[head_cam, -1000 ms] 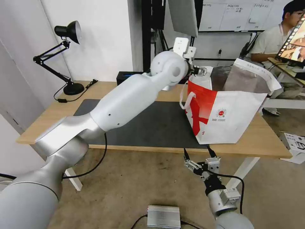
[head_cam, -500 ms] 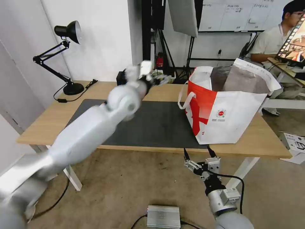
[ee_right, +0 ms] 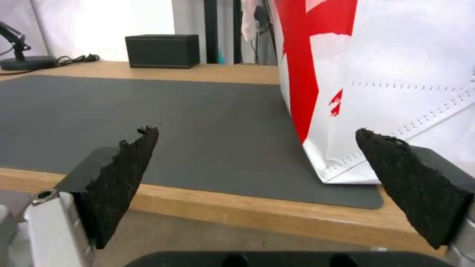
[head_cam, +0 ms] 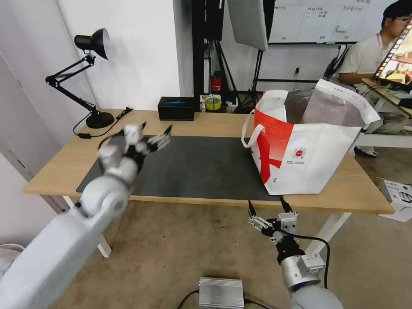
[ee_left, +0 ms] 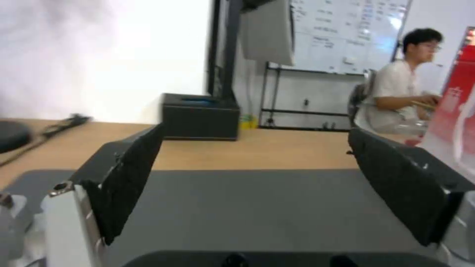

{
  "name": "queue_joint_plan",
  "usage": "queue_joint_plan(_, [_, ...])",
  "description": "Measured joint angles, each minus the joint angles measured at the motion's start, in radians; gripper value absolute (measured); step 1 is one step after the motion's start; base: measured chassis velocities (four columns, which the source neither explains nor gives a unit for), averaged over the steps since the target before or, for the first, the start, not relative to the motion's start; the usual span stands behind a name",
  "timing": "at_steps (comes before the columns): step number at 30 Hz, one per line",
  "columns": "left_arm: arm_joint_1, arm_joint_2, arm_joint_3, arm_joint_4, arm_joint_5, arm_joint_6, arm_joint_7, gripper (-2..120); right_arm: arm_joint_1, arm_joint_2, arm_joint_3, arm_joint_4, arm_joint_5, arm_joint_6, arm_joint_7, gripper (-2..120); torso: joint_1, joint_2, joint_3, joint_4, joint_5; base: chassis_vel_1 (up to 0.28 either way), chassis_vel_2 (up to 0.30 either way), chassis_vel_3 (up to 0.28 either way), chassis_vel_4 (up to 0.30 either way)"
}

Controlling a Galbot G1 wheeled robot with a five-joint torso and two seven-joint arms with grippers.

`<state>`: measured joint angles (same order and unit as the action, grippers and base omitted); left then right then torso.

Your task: Pick up the trash from the table and place it into the takeout bag.

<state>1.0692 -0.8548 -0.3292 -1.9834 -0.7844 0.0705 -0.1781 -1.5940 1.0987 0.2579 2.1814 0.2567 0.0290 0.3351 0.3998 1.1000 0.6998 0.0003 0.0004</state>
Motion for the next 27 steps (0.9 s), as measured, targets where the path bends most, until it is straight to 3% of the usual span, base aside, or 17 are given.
queue_joint_plan(4, [0.116, -0.05, -0.082, -0.005, 0.074, -0.067, 0.035, 100, 0.0, 0.0, 0.0, 0.0, 0.0, 0.0, 0.0, 100, 0.0, 0.0, 0.0, -0.0004, -0.0004, 0.0, 0.0, 0.0, 0.0])
queue_joint_plan(12, [0.281, -0.144, -0.165, -0.006, 0.206, -0.148, 0.084, 100, 0.0, 0.0, 0.0, 0.0, 0.0, 0.0, 0.0, 100, 0.0, 0.0, 0.0, -0.0003, -0.0003, 0.0, 0.0, 0.0, 0.0])
queue_joint_plan(20, [0.394, -0.222, -0.212, 0.024, 0.285, -0.241, 0.138, 100, 0.0, 0.0, 0.0, 0.0, 0.0, 0.0, 0.0, 100, 0.0, 0.0, 0.0, -0.0003, -0.0004, 0.0, 0.0, 0.0, 0.0])
queue_joint_plan(27, [0.444, -0.236, -0.236, 0.062, 0.299, -0.308, 0.172, 100, 0.0, 0.0, 0.0, 0.0, 0.0, 0.0, 0.0, 100, 0.0, 0.0, 0.0, -0.0004, -0.0004, 0.0, 0.0, 0.0, 0.0])
